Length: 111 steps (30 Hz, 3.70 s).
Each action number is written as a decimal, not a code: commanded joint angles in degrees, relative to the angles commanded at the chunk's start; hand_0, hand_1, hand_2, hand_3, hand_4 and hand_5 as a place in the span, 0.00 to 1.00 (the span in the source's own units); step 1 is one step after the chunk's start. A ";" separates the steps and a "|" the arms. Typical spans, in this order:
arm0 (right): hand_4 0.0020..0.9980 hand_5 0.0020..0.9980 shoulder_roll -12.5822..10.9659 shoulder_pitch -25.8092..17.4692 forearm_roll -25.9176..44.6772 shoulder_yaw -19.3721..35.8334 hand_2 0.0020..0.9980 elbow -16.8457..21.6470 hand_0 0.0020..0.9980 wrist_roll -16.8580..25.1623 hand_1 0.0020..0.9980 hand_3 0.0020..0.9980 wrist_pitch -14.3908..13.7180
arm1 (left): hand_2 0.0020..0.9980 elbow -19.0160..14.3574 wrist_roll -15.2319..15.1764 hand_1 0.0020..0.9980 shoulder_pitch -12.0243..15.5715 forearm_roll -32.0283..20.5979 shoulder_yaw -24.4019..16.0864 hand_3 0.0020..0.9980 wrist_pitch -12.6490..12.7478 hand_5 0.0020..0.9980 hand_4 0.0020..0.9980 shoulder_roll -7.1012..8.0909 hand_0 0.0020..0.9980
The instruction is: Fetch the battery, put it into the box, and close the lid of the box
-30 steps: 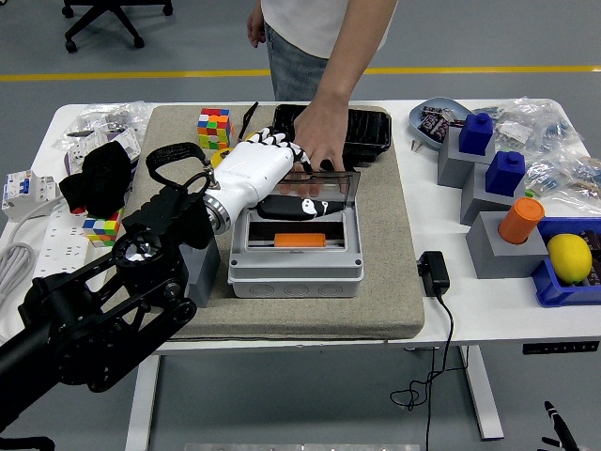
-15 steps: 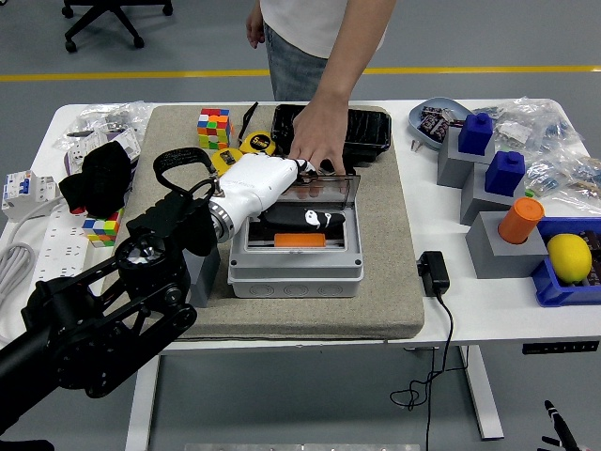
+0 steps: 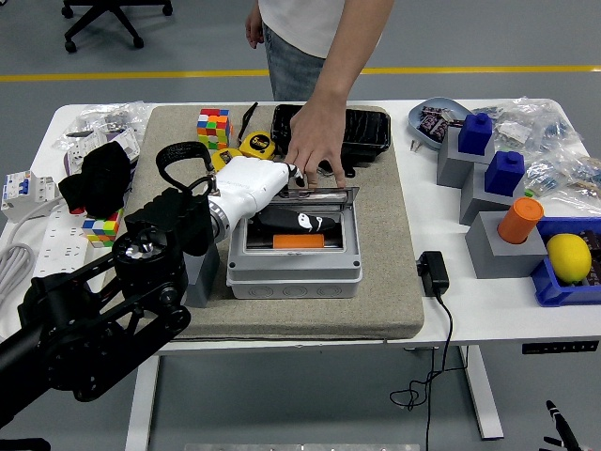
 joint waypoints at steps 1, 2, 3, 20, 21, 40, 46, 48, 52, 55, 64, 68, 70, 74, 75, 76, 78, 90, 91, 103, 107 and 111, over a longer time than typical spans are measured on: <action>1.00 1.00 -0.01 0.01 0.01 -0.01 0.75 0.00 0.86 0.00 0.75 0.81 -0.01 | 0.68 -0.39 0.44 0.47 0.07 -0.21 0.18 0.74 -0.53 1.00 1.00 0.04 0.59; 1.00 1.00 -0.02 0.01 -0.02 0.05 0.75 0.00 0.86 0.00 0.75 0.81 -0.02 | 0.68 -0.94 0.79 0.47 0.15 -0.51 0.45 0.74 -0.94 1.00 1.00 0.11 0.59; 1.00 1.00 -0.01 0.01 -0.04 0.08 0.75 0.00 0.86 -0.01 0.75 0.81 -0.03 | 0.68 -1.16 0.89 0.47 0.17 -0.63 0.56 0.74 -1.05 1.00 1.00 0.13 0.59; 1.00 1.00 0.04 -0.30 -0.62 0.62 0.75 0.00 0.86 -0.15 0.75 0.81 -0.06 | 0.66 -4.17 2.86 0.45 1.21 -2.83 2.82 0.73 -3.68 1.00 1.00 0.56 0.55; 1.00 1.00 0.02 -0.26 -0.63 0.64 0.75 0.00 0.86 -0.15 0.75 0.81 -0.05 | 0.66 -4.32 2.88 0.45 1.22 -3.07 3.08 0.73 -3.86 1.00 1.00 0.62 0.55; 1.00 1.00 0.42 -0.37 -0.83 1.21 0.75 0.00 0.85 -0.10 0.75 0.81 -0.04 | 0.71 0.11 -22.02 0.70 9.06 -5.45 -14.61 0.71 20.38 1.00 1.00 -3.70 0.76; 1.00 1.00 0.61 -0.25 -0.71 1.61 0.75 0.00 0.86 0.12 0.75 0.81 -0.06 | 0.83 2.34 -36.55 0.84 14.02 -19.83 -23.31 0.80 34.61 0.98 1.00 -4.40 0.79; 1.00 1.00 0.62 -0.21 -0.56 1.54 0.75 0.00 0.86 0.13 0.75 0.81 -0.06 | 0.83 2.63 -40.80 0.84 15.29 -24.10 -25.06 0.80 35.72 0.98 1.00 -4.56 0.79; 1.00 1.00 0.51 -0.16 -0.22 1.08 0.75 0.00 0.86 -0.04 0.75 0.81 -0.10 | 0.92 3.30 -48.32 0.95 18.04 -33.78 -28.09 0.88 32.26 1.00 1.00 -5.17 0.90; 1.00 1.00 0.41 -0.04 -0.03 0.85 0.75 0.00 0.86 -0.06 0.75 0.81 -0.18 | 0.97 3.80 -48.07 0.99 19.76 -41.23 -29.76 0.94 29.17 1.00 1.00 -5.75 0.95; 1.00 1.00 0.42 0.50 1.37 -1.03 0.75 0.00 0.87 0.07 0.76 0.81 -0.04 | 0.97 6.03 -43.94 0.99 24.67 -62.22 -33.35 0.94 23.99 1.00 1.00 -5.91 0.95; 1.00 1.00 0.26 0.32 2.52 -2.67 0.75 0.00 0.87 -0.06 0.76 0.81 0.03 | 0.89 6.07 -42.95 0.92 26.14 -60.75 -34.90 0.88 23.08 1.00 1.00 -6.50 0.88; 1.00 1.00 0.09 0.23 3.09 -3.58 0.75 0.00 0.87 -0.11 0.76 0.81 0.07 | 0.89 6.07 -42.66 0.92 26.57 -59.70 -35.17 0.88 23.04 1.00 1.00 -6.60 0.88; 1.00 1.00 -0.21 0.20 4.23 -5.46 0.75 0.00 0.86 -0.10 0.77 0.81 0.17 | 0.85 6.42 -41.81 0.88 27.24 -57.49 -35.30 0.83 22.69 1.00 1.00 -6.62 0.85; 1.00 1.00 -0.25 0.22 4.59 -5.97 0.75 0.00 0.86 -0.04 0.77 0.81 0.21 | 0.85 6.53 -41.57 0.88 27.41 -57.22 -35.48 0.83 22.49 1.00 1.00 -6.80 0.85; 1.00 1.00 -0.27 0.24 4.90 -6.45 0.75 0.00 0.86 0.00 0.77 0.81 0.26 | 0.85 6.56 -41.40 0.88 27.61 -56.95 -35.68 0.83 22.38 1.00 1.00 -7.02 0.85; 1.00 1.00 -0.26 0.31 5.07 -6.76 0.75 0.00 0.86 -0.05 0.77 0.81 0.21 | 0.85 6.60 -40.99 0.88 27.88 -56.49 -35.86 0.83 22.55 1.00 1.00 -7.40 0.85; 1.00 1.00 -0.11 1.38 4.48 -7.03 0.75 0.00 0.85 -0.23 0.76 0.80 0.11 | 0.78 6.93 -39.87 0.80 27.70 -55.55 -34.20 0.77 23.27 1.00 1.00 -7.58 0.81; 1.00 1.00 -0.11 1.45 4.50 -7.10 0.75 0.00 0.84 -0.21 0.75 0.80 0.11 | 0.77 6.90 -39.83 0.79 27.75 -55.52 -34.23 0.77 23.31 1.00 1.00 -7.56 0.80; 1.00 1.00 -0.21 1.58 4.72 -7.83 0.74 0.00 0.84 -0.52 0.75 0.80 -0.29 | 0.71 6.62 -40.13 0.72 27.60 -55.55 -34.69 0.74 24.05 1.00 1.00 -7.48 0.78; 1.00 1.00 -0.25 1.41 4.82 -7.58 0.74 0.00 0.84 -0.51 0.75 0.80 -0.98 | 0.71 6.75 -40.57 0.72 27.62 -55.72 -35.16 0.74 24.62 1.00 1.00 -7.35 0.78; 1.00 1.00 -0.14 1.21 4.75 -7.87 0.74 0.00 0.86 -0.81 0.75 0.79 -0.99 | 0.68 6.79 -40.73 0.70 27.78 -55.77 -35.27 0.72 24.97 1.00 1.00 -7.34 0.77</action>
